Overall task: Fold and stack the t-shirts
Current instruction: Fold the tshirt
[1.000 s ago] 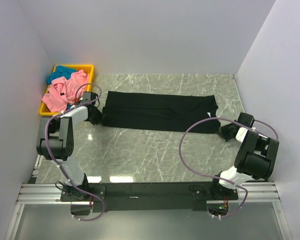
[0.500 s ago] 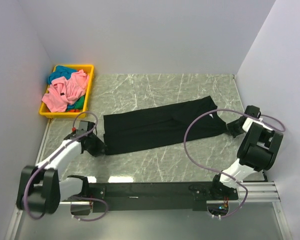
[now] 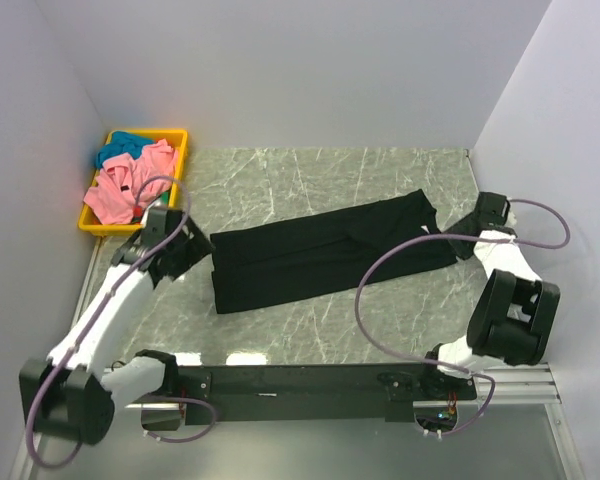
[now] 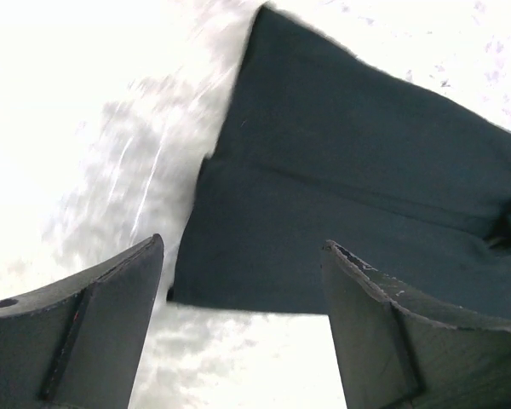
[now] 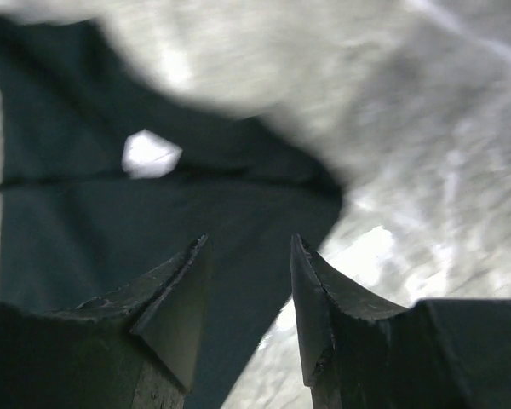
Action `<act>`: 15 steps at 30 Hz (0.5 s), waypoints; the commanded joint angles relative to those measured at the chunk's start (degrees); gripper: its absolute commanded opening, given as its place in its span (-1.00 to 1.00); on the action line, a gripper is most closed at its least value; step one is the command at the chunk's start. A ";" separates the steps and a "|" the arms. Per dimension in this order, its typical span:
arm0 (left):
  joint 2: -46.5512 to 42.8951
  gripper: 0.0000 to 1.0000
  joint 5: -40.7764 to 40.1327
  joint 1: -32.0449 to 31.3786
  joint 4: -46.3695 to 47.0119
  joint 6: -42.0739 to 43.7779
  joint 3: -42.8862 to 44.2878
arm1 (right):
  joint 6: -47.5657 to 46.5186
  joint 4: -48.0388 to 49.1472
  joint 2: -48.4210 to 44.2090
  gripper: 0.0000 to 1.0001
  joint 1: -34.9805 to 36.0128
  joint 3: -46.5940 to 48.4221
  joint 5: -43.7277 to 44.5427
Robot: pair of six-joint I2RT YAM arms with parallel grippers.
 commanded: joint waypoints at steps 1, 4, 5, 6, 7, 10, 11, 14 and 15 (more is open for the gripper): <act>8.22 0.61 -1.07 -2.47 4.92 9.32 4.97 | 0.91 0.12 -5.00 -0.02 4.29 -0.94 1.96; 15.44 0.59 -1.78 -4.85 9.39 12.92 9.54 | 3.63 3.81 -7.11 -0.03 9.55 -4.44 -2.86; 17.20 0.53 -1.08 -5.38 11.50 14.58 11.99 | 4.43 5.38 -7.38 -0.03 10.53 -4.89 -3.85; 21.22 0.50 -0.73 -6.26 12.21 15.29 13.49 | 5.05 5.57 -7.12 -0.04 11.32 -5.07 -4.55; 23.44 0.47 -0.64 -6.61 12.57 15.74 15.07 | 6.27 5.66 -6.51 -0.04 12.29 -4.99 -5.78; 31.88 0.36 0.16 -8.11 12.83 17.50 21.14 | 8.21 5.66 -2.90 -0.05 14.23 -3.76 -7.37; 33.64 0.32 0.33 -8.37 13.10 17.67 22.81 | 8.48 5.92 -1.50 -0.04 14.40 -3.32 -8.07; 38.57 0.31 1.03 -9.08 13.89 17.59 24.23 | 9.01 5.40 0.52 -0.04 15.37 -2.44 -7.46; 40.40 0.31 1.12 -9.16 14.06 17.67 24.40 | 9.10 4.96 1.31 -0.04 15.46 -1.92 -6.85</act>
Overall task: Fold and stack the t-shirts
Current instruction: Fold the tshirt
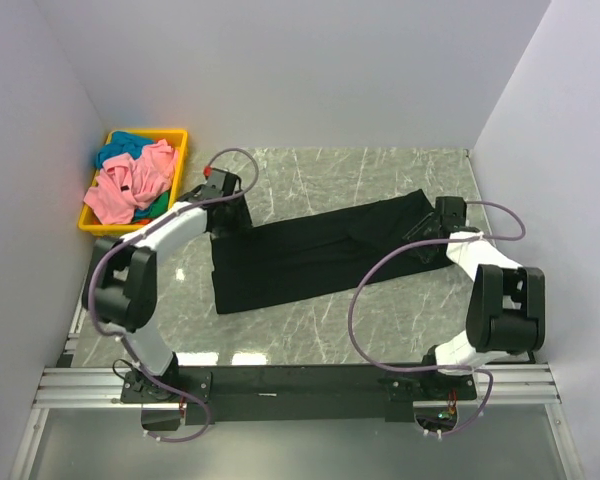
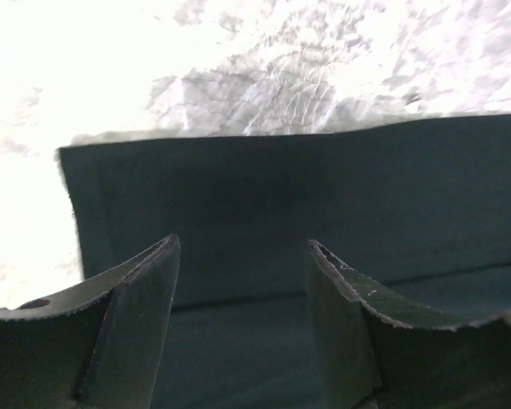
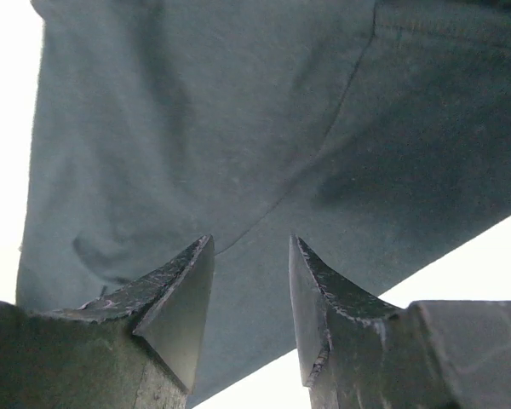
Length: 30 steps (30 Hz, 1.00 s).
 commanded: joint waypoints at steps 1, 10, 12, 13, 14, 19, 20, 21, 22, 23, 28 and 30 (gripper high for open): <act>3.33 0.31 0.99 -0.55 1.78 2.29 2.44 | 2.04 0.41 2.50 -0.04 0.57 2.79 0.39; 10.10 0.31 3.97 -0.55 -0.85 1.33 0.61 | 1.87 -2.22 11.81 -0.07 0.75 8.67 2.50; 9.84 0.31 4.15 -0.55 -1.64 0.27 -0.89 | 0.12 -3.36 13.31 -0.07 1.01 10.60 3.11; 9.67 0.30 4.33 -0.55 -1.99 -0.26 -1.77 | -0.68 -4.24 14.19 -0.07 1.45 13.31 4.07; 9.40 0.26 4.59 -0.55 -2.43 -1.65 -3.60 | -1.47 -5.38 16.20 -0.07 2.50 14.90 4.34; 5.36 0.25 6.25 -1.08 -3.66 -6.06 -10.38 | -3.50 -10.40 21.31 -0.14 4.97 22.21 4.70; 4.66 0.25 6.61 -1.17 -3.75 -7.11 -12.39 | -3.41 -10.49 22.62 -0.14 5.23 24.04 4.44; 3.09 0.25 7.22 -1.26 -3.67 -7.47 -13.46 | -3.41 -11.27 23.42 -0.15 5.23 25.28 4.43; 2.29 0.25 8.54 -1.34 -3.41 -7.90 -14.60 | -3.41 -11.89 24.21 -0.15 6.71 26.51 4.52; 1.50 0.26 9.07 -1.34 -3.32 -8.78 -16.78 | -3.41 -12.68 26.13 -0.15 7.16 29.57 4.61; -3.95 0.27 12.23 -2.05 -2.09 -11.07 -23.21 | -4.46 -18.30 32.29 -0.15 11.38 40.82 4.00; -5.97 0.29 13.29 -2.92 -1.91 -12.21 -24.88 | -4.64 -19.80 35.19 -0.15 12.78 43.56 3.38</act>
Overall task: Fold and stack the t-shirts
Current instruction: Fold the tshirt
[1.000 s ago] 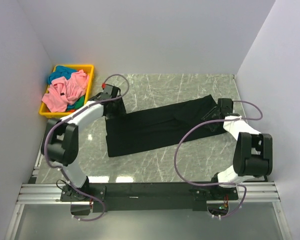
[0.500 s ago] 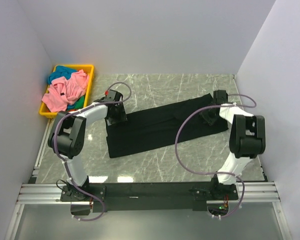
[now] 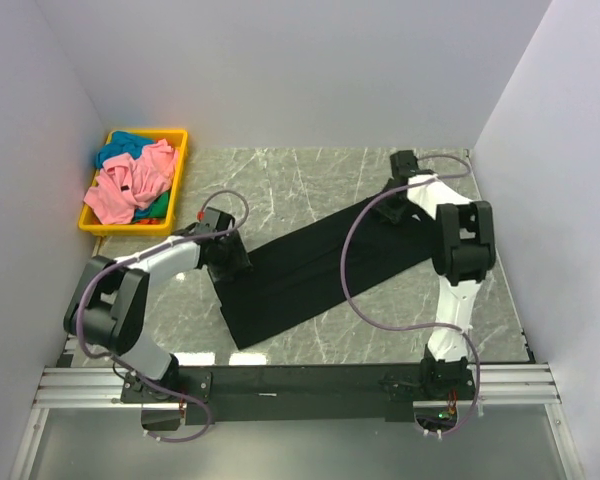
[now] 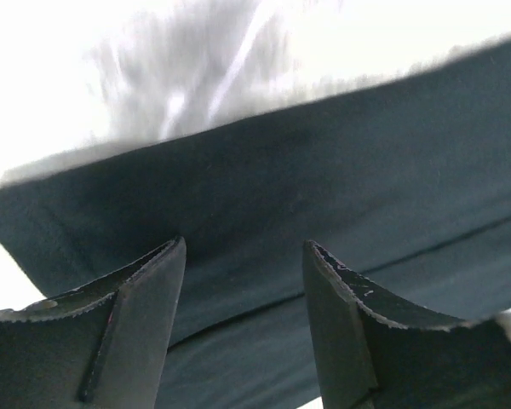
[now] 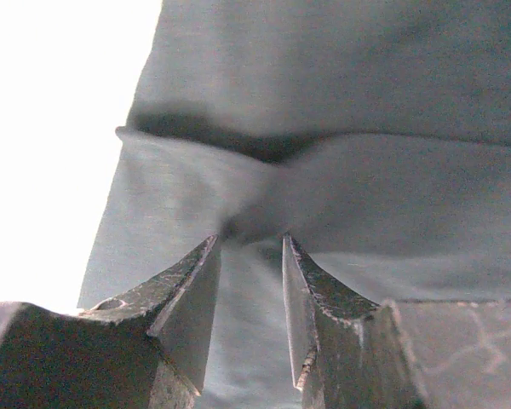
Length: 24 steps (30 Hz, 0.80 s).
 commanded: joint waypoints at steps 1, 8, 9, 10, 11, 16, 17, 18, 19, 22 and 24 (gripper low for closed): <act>-0.67 0.30 4.68 -2.03 -6.46 -3.12 -5.85 | -1.08 -4.28 2.96 -0.15 3.78 7.32 -0.79; -6.38 0.34 8.38 -4.84 -5.05 -7.33 -12.53 | -0.29 -6.92 12.36 -0.15 9.67 16.74 -3.78; -7.34 0.34 8.81 -5.54 -4.96 -7.60 -13.06 | -0.20 -7.19 13.24 -0.15 10.29 17.80 -4.05; -7.79 0.35 9.08 -5.90 -4.96 -7.87 -13.41 | -0.20 -7.54 13.95 -0.15 10.91 19.63 -4.22; -8.84 0.36 9.25 -6.33 -5.05 -8.48 -14.03 | -0.72 -7.71 15.43 -0.15 12.39 20.52 -5.36; -12.27 0.40 10.65 -9.85 -5.40 -10.77 -16.05 | -3.71 -6.40 18.26 -0.15 16.88 25.44 -7.74; -12.71 0.43 11.27 -10.38 -5.23 -11.12 -16.66 | -5.11 -5.70 19.31 -0.14 17.41 26.41 -8.26; -12.89 0.43 11.71 -10.82 -5.14 -11.21 -16.84 | -5.82 -5.09 19.75 -0.15 18.11 27.20 -10.27; -12.89 0.44 12.76 -11.08 -4.96 -11.30 -16.93 | -6.43 -4.64 20.63 -0.15 19.16 29.04 -10.64; -12.63 0.50 14.09 -13.01 -4.78 -11.56 -16.32 | -9.95 -4.72 21.86 -0.14 21.19 34.04 -10.21; -12.89 0.54 15.84 -14.50 -4.87 -11.74 -15.88 | -11.36 -5.17 21.08 -0.12 21.37 35.47 -8.63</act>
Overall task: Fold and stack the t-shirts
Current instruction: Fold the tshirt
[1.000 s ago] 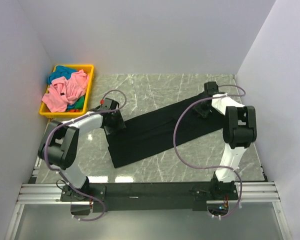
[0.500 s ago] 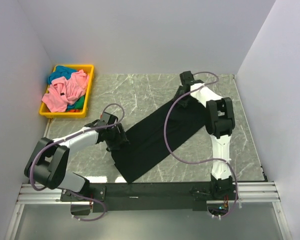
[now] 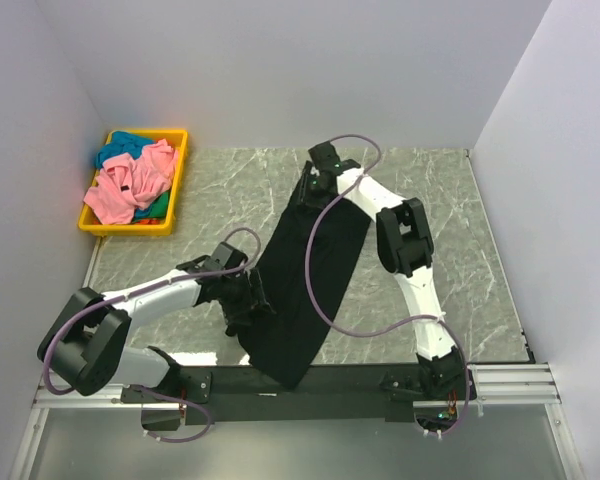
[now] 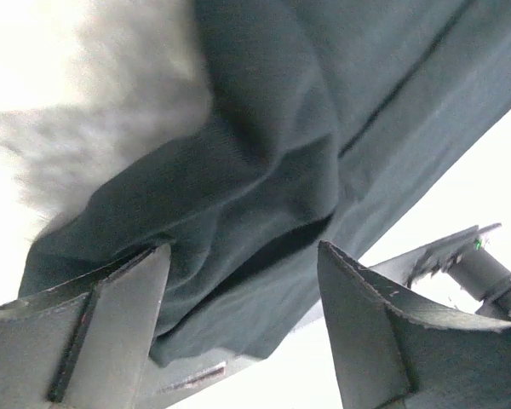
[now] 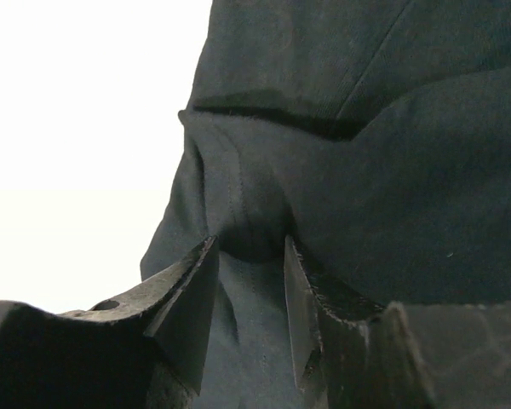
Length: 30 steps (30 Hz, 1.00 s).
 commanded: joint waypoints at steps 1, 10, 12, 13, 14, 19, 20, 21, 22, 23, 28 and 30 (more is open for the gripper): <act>0.62 0.56 2.60 -2.69 -4.56 -0.92 -0.80 | -4.19 -0.10 -2.47 -0.11 1.18 1.99 1.53; -8.78 0.90 0.32 -3.48 -12.64 -1.54 8.15 | -1.91 10.45 -26.11 -0.06 -1.28 -21.79 6.48; -10.37 0.90 -1.43 -3.39 -14.23 -0.83 9.75 | 0.54 13.78 -29.21 -0.06 -1.98 -27.35 5.43; -10.72 0.90 -2.40 -3.39 -15.89 0.04 11.58 | 1.42 14.75 -31.31 -0.06 -2.08 -32.16 4.81; -11.07 0.88 -3.19 -3.22 -16.78 0.57 12.47 | 3.34 15.81 -32.11 -0.07 -2.16 -34.21 4.37; -9.85 0.78 -10.12 1.25 -18.45 6.27 17.13 | 9.77 22.40 -35.72 -0.19 -2.25 -48.19 2.96; -9.23 0.76 -10.92 3.35 -17.50 7.42 17.48 | 11.17 24.15 -35.81 -0.21 -2.25 -49.51 2.96; -8.88 0.75 -11.63 4.51 -16.79 8.56 17.66 | 11.88 24.86 -35.64 -0.21 -2.25 -51.44 2.87; -8.27 0.74 -12.42 5.91 -16.35 10.66 18.27 | 12.41 25.65 -35.03 -0.22 -2.25 -52.07 2.44; -6.96 0.73 -13.47 8.53 -15.21 11.73 18.63 | 13.20 26.53 -34.59 -0.23 -2.17 -52.51 2.43; -3.35 0.73 -18.30 14.27 -10.82 18.14 21.09 | 15.14 27.16 -29.42 -0.24 -2.87 -51.99 3.74; -1.15 0.73 -19.72 16.29 -9.15 19.64 21.79 | 14.88 25.93 -27.39 -0.24 -3.13 -49.45 4.62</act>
